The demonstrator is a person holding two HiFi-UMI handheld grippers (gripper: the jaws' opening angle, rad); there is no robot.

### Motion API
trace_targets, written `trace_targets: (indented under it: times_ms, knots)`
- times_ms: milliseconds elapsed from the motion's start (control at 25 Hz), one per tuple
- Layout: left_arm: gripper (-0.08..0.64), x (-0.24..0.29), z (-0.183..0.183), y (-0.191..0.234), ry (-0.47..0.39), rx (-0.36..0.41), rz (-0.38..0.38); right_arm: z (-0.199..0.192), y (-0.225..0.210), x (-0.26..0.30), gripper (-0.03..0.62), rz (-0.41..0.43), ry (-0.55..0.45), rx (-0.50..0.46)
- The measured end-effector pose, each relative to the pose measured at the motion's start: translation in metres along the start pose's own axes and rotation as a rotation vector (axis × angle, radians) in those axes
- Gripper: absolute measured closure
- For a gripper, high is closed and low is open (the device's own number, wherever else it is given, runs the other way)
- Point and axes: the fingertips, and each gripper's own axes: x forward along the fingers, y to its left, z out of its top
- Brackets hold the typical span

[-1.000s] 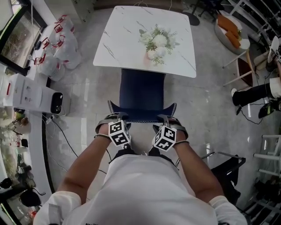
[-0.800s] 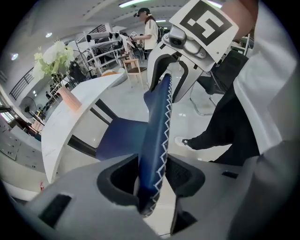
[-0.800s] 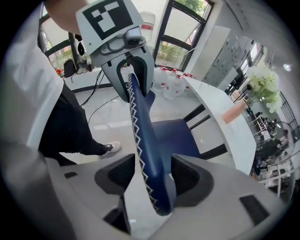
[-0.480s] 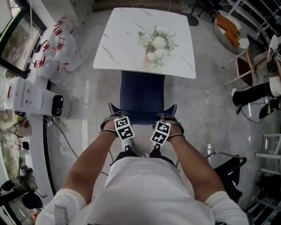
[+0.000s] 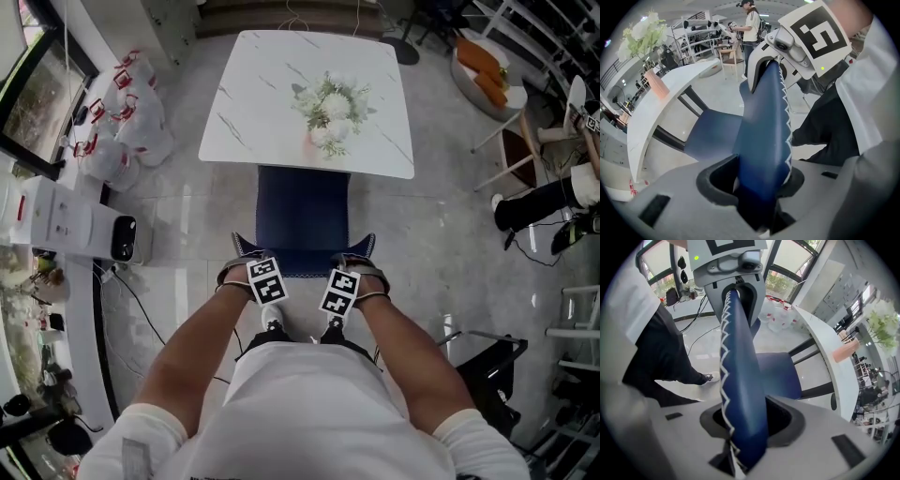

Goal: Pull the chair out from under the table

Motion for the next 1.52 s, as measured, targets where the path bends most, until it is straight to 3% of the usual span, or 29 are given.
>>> trace_targets:
  times_ms: [240, 560, 1520]
  knots:
    - [0.411, 0.001, -0.002, -0.004, -0.017, 0.002, 0.039, 0.0, 0.007, -0.001, 0.462, -0.008, -0.005, 0.009]
    - [0.414, 0.006, -0.007, -0.024, 0.0, 0.042, 0.0, -0.003, 0.023, -0.003, 0.467, -0.022, 0.001, 0.013]
    - [0.414, 0.018, -0.023, -0.068, -0.002, 0.081, 0.06, -0.012, 0.076, -0.003, 0.454, -0.051, 0.018, 0.024]
